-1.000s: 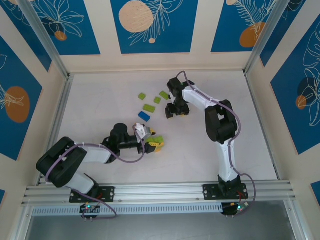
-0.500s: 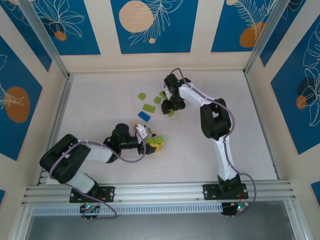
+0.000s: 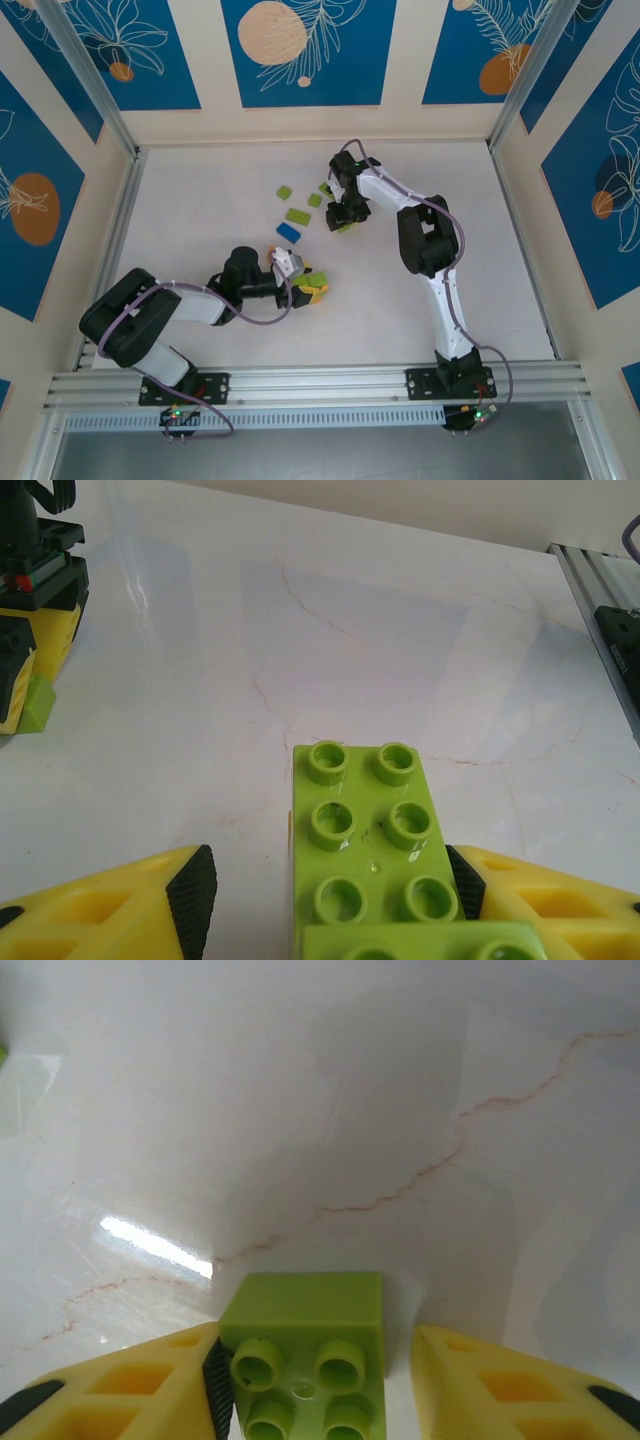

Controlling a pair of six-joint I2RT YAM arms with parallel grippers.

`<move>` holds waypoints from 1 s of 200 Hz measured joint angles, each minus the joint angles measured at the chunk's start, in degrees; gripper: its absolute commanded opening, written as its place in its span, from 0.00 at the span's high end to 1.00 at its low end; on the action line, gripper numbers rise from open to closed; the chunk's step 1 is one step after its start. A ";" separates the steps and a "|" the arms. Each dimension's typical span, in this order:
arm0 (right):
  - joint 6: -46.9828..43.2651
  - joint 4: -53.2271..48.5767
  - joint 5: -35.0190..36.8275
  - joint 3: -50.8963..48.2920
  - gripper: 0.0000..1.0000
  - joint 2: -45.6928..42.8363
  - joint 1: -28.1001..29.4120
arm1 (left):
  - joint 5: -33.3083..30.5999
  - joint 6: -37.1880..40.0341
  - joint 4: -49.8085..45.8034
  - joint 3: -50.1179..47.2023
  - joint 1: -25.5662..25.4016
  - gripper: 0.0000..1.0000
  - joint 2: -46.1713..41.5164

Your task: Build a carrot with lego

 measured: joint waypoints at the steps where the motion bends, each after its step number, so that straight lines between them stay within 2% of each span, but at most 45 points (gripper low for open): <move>1: 0.02 0.00 0.00 0.00 0.53 0.00 0.00 | 0.00 0.00 0.00 0.00 0.00 0.38 0.00; 56: 0.04 0.02 -0.68 0.00 0.61 0.00 -0.26 | 0.00 0.00 -0.59 0.42 0.07 0.39 0.07; 103: 0.31 0.04 -1.22 0.00 0.64 -0.11 -0.26 | 0.00 0.02 -1.27 0.74 0.15 0.38 0.20; 130: 1.44 -0.24 -1.57 -0.59 0.65 -0.79 -0.17 | 0.02 0.02 -1.27 0.74 0.15 0.41 0.20; 200: 7.19 -6.80 -3.54 -5.01 0.65 -12.72 3.15 | 0.83 0.04 -1.27 0.74 0.15 0.49 0.20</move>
